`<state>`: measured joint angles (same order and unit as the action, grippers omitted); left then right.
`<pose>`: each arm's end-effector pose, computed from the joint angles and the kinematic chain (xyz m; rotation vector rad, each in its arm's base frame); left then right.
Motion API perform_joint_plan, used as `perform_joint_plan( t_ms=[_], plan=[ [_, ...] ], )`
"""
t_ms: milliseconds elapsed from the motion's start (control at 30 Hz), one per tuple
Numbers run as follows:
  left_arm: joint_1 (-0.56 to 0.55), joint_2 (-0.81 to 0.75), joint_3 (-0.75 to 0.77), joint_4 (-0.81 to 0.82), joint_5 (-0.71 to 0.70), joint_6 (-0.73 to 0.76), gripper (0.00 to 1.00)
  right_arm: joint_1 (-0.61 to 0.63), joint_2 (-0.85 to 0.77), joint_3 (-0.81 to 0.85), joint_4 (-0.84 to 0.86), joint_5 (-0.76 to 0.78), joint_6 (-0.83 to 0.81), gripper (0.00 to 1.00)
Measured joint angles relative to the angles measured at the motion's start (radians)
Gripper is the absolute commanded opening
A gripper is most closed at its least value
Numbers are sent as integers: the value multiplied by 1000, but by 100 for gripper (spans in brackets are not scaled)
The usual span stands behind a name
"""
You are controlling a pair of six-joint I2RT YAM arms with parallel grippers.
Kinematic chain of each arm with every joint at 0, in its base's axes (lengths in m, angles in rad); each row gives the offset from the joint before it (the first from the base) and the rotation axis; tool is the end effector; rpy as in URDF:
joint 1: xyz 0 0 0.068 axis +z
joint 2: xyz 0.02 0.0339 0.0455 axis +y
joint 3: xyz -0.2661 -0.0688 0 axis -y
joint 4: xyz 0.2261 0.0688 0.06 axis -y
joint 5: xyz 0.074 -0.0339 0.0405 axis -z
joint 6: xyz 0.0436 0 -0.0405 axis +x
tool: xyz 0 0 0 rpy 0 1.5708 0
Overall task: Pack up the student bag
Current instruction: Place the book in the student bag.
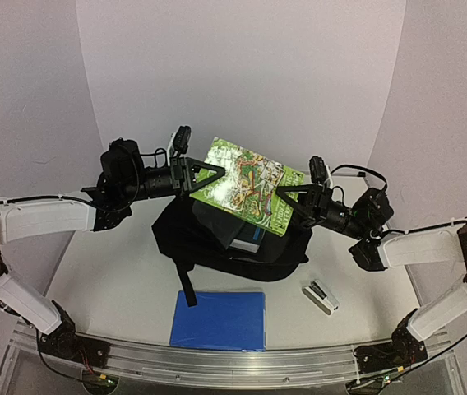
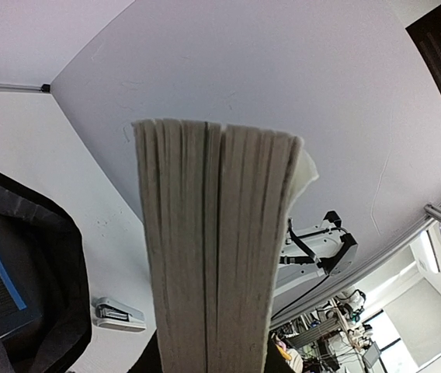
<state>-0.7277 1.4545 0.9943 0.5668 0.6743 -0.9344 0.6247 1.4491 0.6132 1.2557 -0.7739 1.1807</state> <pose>0.2252 -0.2370 0.3426 0.4746 1.7245 -1.7633 0.2092 0.1884 0.2930 -0.4366 1.5022 1.9373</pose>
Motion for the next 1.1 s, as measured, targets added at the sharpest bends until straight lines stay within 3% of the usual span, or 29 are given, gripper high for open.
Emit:
perform_joint_plan(
  t_ms=[100,167,267,367,467,767,900,1100],
  plan=[
    [0,0,0,1,2,-6,0,0,9,0,0,7,1,4],
    [1,0,0,-5,0,-7,7,0,9,0,0,10,-3,0],
    [1,-3,1,-32,-12,-1,32,0,9,0,-7,13,-5,0],
    [1,-11,18,-111,-46,32,69,0,8,0,-35,28,-13,0],
    [5,-23,34,-239,-108,73,88,-2,-7,13,-163,71,-55,0],
    [134,-60,42,-608,-251,116,99,-50,-130,265,-901,304,-303,0],
    [198,-70,42,-673,-259,119,99,-115,-174,307,-1066,342,-348,0],
    [200,-4,86,-759,-240,135,98,-228,-183,305,-1199,316,-351,0]
  ],
)
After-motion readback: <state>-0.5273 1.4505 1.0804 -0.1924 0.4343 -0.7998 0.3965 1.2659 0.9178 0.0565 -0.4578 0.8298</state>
